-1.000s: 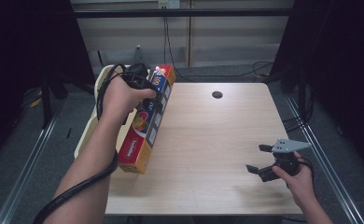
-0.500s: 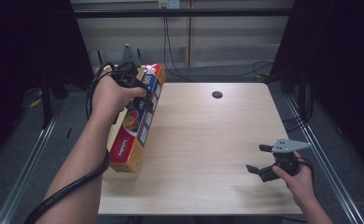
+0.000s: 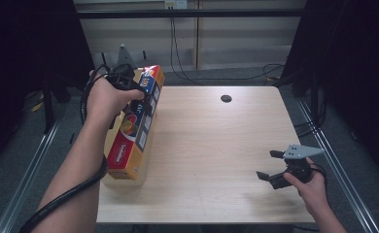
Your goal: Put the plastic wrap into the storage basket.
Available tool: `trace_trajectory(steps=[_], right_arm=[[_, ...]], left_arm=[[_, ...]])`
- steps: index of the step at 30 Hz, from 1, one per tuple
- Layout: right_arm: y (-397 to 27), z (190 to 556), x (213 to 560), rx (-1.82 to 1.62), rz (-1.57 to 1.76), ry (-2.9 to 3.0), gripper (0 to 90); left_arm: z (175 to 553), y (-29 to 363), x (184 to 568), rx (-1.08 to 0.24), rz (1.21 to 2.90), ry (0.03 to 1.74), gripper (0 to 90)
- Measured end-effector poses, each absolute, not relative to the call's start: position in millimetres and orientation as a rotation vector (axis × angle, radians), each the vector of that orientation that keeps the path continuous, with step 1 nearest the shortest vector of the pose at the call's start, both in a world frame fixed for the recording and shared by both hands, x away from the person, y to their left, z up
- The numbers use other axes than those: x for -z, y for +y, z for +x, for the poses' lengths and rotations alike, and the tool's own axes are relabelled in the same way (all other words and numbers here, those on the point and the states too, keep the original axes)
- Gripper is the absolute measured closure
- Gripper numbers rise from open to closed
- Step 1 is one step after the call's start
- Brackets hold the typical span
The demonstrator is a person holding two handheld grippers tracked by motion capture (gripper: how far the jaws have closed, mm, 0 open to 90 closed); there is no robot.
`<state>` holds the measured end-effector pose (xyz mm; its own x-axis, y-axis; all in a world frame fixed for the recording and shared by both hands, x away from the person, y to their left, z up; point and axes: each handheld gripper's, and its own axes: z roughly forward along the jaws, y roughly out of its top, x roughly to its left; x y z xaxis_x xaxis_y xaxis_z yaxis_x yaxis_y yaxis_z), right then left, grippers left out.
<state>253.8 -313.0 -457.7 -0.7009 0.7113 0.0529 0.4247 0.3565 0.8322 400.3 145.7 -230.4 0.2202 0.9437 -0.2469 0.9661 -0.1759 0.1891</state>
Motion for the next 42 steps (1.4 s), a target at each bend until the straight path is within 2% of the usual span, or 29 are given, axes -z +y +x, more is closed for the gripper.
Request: trace_trajectory(steps=[42], right_arm=[[-312.0, 253.8, 458.3, -1.269, 1.000, 2.308, 2.7]], left_arm=[[401.1, 181.4, 236.9, 0.051, 2.144, 1.866, 41.0]])
